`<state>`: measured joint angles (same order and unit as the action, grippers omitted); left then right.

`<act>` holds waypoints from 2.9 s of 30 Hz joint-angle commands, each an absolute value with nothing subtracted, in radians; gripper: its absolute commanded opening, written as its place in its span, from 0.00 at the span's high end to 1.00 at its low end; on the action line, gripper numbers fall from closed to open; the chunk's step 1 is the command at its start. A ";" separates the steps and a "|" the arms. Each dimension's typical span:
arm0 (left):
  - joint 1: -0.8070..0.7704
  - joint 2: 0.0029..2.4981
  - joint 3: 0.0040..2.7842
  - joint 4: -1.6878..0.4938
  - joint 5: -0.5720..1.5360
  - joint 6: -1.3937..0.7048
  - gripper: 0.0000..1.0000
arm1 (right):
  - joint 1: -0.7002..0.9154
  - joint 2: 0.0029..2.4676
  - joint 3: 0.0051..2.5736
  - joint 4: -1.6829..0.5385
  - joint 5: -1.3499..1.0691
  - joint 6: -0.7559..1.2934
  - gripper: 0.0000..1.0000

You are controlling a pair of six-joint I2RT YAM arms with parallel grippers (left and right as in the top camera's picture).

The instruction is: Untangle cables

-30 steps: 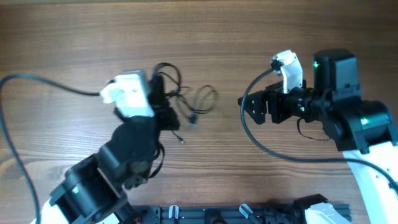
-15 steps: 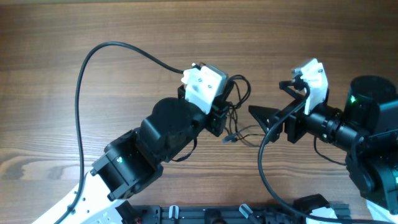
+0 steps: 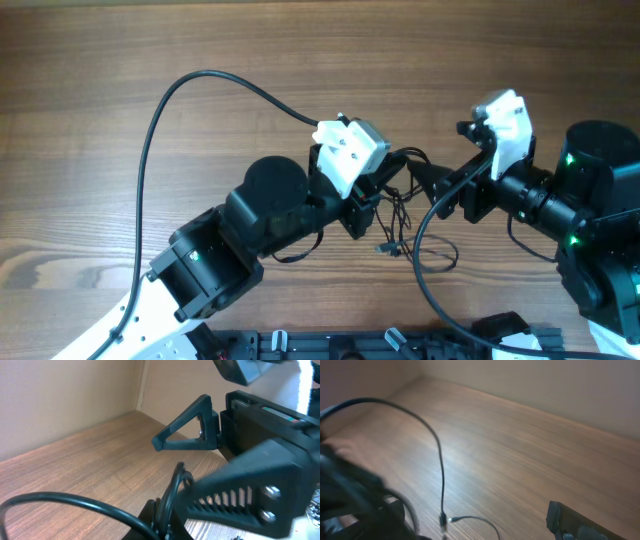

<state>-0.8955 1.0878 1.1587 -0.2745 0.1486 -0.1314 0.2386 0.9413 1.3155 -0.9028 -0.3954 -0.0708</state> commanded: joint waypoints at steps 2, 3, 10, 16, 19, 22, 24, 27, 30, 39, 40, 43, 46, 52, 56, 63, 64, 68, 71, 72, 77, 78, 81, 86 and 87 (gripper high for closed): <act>-0.894 1.090 1.182 -0.258 0.237 -0.109 0.96 | 0.234 0.939 1.315 -0.891 -0.191 0.060 0.07; -0.894 1.090 1.182 -0.252 0.282 -0.109 0.96 | 0.234 0.939 1.315 -0.888 -0.191 0.061 0.07; -0.895 1.094 1.182 -0.192 0.417 -0.111 0.96 | 0.235 0.953 1.315 -0.876 -0.248 0.075 0.04; -0.895 1.098 1.182 -0.152 0.464 -0.112 0.96 | 0.234 0.992 1.315 -0.877 -0.226 0.058 0.04; -0.895 1.093 1.182 -0.153 0.463 -0.112 0.96 | 0.234 1.015 1.315 -0.913 0.027 0.247 0.02; -0.886 1.079 1.182 -0.153 0.444 -0.112 0.96 | 0.234 1.029 1.315 -0.978 0.209 0.344 0.01; -0.871 1.072 1.182 -0.154 0.428 -0.112 0.96 | 0.234 1.029 1.315 -1.002 0.245 0.348 0.01; -0.837 1.071 1.182 -0.167 0.395 -0.112 0.96 | 0.234 1.029 1.314 -1.019 0.274 0.348 0.01; -0.804 1.063 1.182 -0.175 0.395 -0.120 0.96 | 0.234 1.029 1.314 -1.037 0.302 0.355 0.01; -0.722 0.985 1.182 -0.175 0.395 -0.142 0.96 | 0.234 1.029 1.315 -1.050 0.321 0.367 0.00; -0.715 0.976 1.182 -0.175 0.395 -0.142 0.96 | 0.234 1.029 1.315 -1.050 0.321 0.367 0.00; -0.700 0.957 1.182 -0.175 0.395 -0.142 0.96 | 0.234 1.029 1.315 -1.051 0.321 0.367 0.00; -0.697 0.953 1.182 -0.175 0.395 -0.142 0.96 | 0.234 1.029 1.315 -1.052 0.321 0.367 0.00; -0.697 0.954 1.182 -0.175 0.395 -0.142 0.96 | 0.234 1.029 1.315 -1.052 0.318 0.363 0.00; -0.697 0.953 1.182 -0.175 0.395 -0.142 0.96 | 0.234 1.029 1.315 -1.052 0.317 0.364 0.00; -0.697 0.955 1.182 -0.184 0.395 -0.141 0.92 | 0.234 1.029 1.314 -1.048 0.326 0.332 0.00; -0.697 0.955 1.182 -0.190 0.396 -0.141 0.96 | 0.234 1.029 1.315 -1.047 0.326 0.307 0.00; -0.697 0.953 1.182 -0.208 0.396 -0.134 0.96 | 0.234 1.029 1.315 -1.048 0.425 0.241 0.00; -0.697 0.953 1.182 -0.204 0.396 -0.134 0.96 | 0.234 1.029 1.314 -1.047 0.406 0.239 0.00; -0.697 0.953 1.182 -0.204 0.395 -0.134 0.96 | 0.234 1.029 1.315 -1.048 0.391 0.239 0.00; -0.697 0.965 1.182 -0.241 0.331 -0.134 0.82 | 0.234 1.029 1.314 -1.049 0.380 0.244 0.00; -0.697 0.973 1.182 -0.255 0.307 -0.134 0.78 | 0.234 1.029 1.314 -1.050 0.380 0.249 0.00; -0.697 1.032 1.182 -0.286 0.263 -0.134 0.47 | 0.234 1.029 1.314 -1.057 0.381 0.307 0.00; -0.697 1.219 1.182 -0.258 0.260 -0.136 0.00 | 0.234 1.029 1.315 -1.087 0.389 0.501 0.00; -0.697 1.260 1.182 -0.242 0.260 -0.141 0.00 | 0.234 1.029 1.315 -1.092 0.388 0.511 0.00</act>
